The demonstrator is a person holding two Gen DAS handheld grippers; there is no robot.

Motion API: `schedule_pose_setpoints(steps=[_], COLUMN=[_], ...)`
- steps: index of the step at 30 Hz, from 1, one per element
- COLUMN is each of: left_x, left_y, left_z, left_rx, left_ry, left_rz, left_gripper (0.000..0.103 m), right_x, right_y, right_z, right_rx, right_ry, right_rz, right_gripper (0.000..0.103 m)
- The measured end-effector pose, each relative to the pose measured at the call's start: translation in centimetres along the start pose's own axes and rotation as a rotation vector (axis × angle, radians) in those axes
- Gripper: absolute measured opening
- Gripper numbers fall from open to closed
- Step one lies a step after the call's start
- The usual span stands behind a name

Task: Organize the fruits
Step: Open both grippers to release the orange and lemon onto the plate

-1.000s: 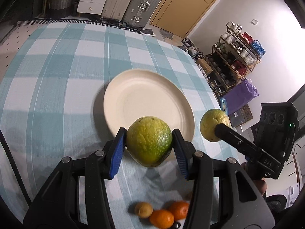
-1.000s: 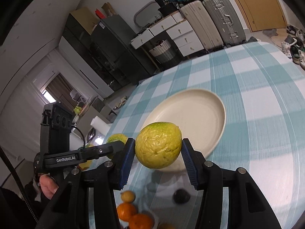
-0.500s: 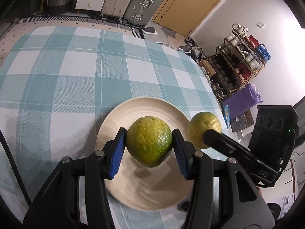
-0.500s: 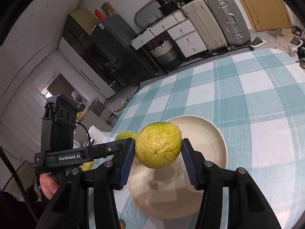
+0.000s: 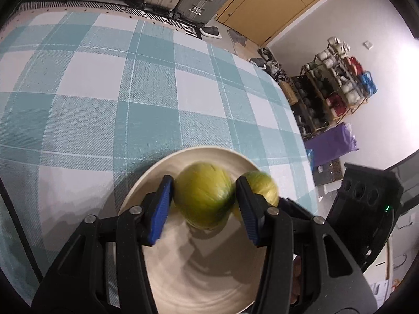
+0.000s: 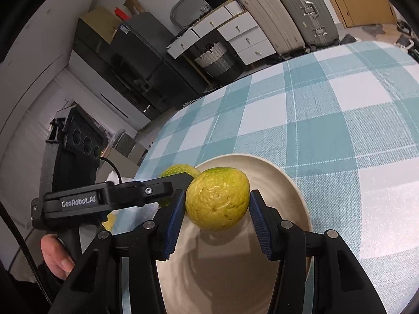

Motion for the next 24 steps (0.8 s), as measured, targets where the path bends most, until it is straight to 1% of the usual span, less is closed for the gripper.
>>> schedule_pose_setpoints(steps=[1,3,5,6,7,9,11,13,14,15,20,24], left_x=[-0.1,0.0,0.0,0.0,0.1,0.1,0.1,0.3,0.5,0.6,1.4,1.9], left_y=[-0.1,-0.1,0.4,0.7,1.2,2.4,3.9,5.5,6.2,6.9,10.6,13.2], left_z=[-0.2,-0.3,-0.5,-0.7,-0.7,-0.8,-0.8,-0.6,-0.4,-0.1,1.8,3.5], left_rx=[0.003,-0.007,0.008,0.014,0.021,0.043,0.076,0.104,0.114,0.124,0.171,0.204], left_ry=[0.011,0.014,0.003,-0.003,-0.004,0.001,0.002,-0.007,-0.015,-0.024,-0.076,-0.104], left_rz=[0.001,0.007,-0.011,-0.022,-0.024,-0.024,-0.034,-0.043,-0.048,-0.054,-0.090,-0.119], left_gripper=[0.046,0.046,0.048,0.050,0.050,0.058,0.060,0.063,0.067,0.068,0.068,0.069], right_x=[0.1,0.3,0.0,-0.1,-0.3,-0.7,-1.0,-1.5,-1.7,-2.0,-3.8,-4.7], right_y=[0.0,0.1,0.3,0.5,0.9,1.9,3.1,4.7,5.3,6.0,8.7,10.2], right_z=[-0.1,-0.2,-0.4,-0.5,-0.7,-1.1,-1.5,-1.7,-1.7,-1.6,-0.7,0.1], right_rx=[0.004,0.017,0.024,0.030,0.048,0.077,0.110,0.148,0.163,0.174,0.198,0.216], right_ry=[-0.003,-0.013,-0.022,-0.019,-0.008,0.005,0.004,0.013,0.027,0.046,0.131,0.194], right_rz=[0.006,0.011,-0.016,-0.014,-0.005,-0.009,-0.003,-0.002,0.007,0.024,0.068,0.131], right_gripper=[0.051,0.056,0.070,0.081,0.084,0.084,0.091,0.102,0.103,0.103,0.103,0.103])
Point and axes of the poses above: each gripper's, at about its wrist camera, not at the fingertips, and y roughly against the way its jaws point, x to its right, z to its underside, the point moved 8 cm from there along -y, roughly the way its jaws point, and after that the axes turned 9 degrees about x, right-handed, at the moved point
